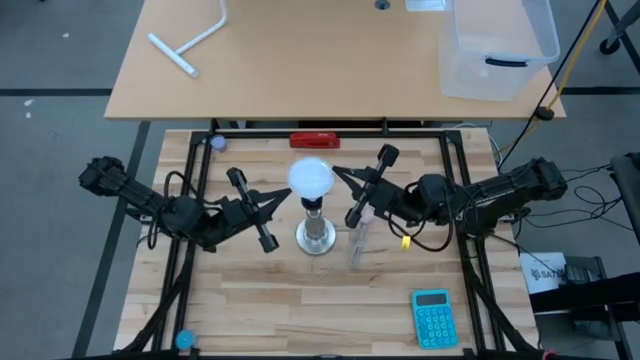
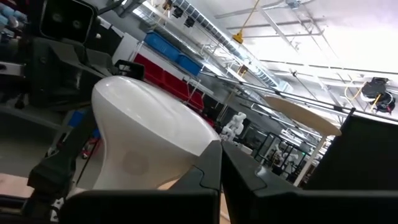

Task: Screw lightbulb
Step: Insert the white lightbulb into the silver lamp

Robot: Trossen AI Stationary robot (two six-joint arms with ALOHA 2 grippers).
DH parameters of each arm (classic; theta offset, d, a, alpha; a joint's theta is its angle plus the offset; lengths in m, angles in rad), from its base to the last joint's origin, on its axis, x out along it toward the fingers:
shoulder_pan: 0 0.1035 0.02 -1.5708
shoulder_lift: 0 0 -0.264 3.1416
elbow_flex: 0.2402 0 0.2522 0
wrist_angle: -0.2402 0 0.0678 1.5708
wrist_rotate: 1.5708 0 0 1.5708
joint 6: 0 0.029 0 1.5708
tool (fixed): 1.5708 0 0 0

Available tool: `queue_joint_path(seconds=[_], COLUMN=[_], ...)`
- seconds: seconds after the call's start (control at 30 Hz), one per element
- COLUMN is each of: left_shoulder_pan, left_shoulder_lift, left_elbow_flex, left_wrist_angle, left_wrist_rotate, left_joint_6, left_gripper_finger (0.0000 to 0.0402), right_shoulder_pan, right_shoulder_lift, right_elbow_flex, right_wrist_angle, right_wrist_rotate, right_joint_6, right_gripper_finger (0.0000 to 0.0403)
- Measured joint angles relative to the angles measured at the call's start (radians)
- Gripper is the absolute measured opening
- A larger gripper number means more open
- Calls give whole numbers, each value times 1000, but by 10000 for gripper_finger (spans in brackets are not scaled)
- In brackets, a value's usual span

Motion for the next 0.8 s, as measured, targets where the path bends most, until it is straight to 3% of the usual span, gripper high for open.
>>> queue_joint_path(seconds=[0.37, 0.57, 0.8], left_shoulder_pan=[19, 39, 68], left_shoulder_lift=[-1, -1, 3], left_elbow_flex=[0, 1, 1], left_wrist_angle=[-9, -8, -17], left_wrist_rotate=[-26, -76, -93], left_joint_6=[-6, -12, -39], left_gripper_finger=[0, 0, 0], right_shoulder_pan=[42, 76, 108], right_shoulder_lift=[-1, 4, 9], right_elbow_flex=[0, 0, -2], right_wrist_angle=[-23, -30, -82], right_wrist_rotate=[6, -43, -14], right_joint_6=[-6, -6, -23], right_gripper_finger=[0, 0, 0])
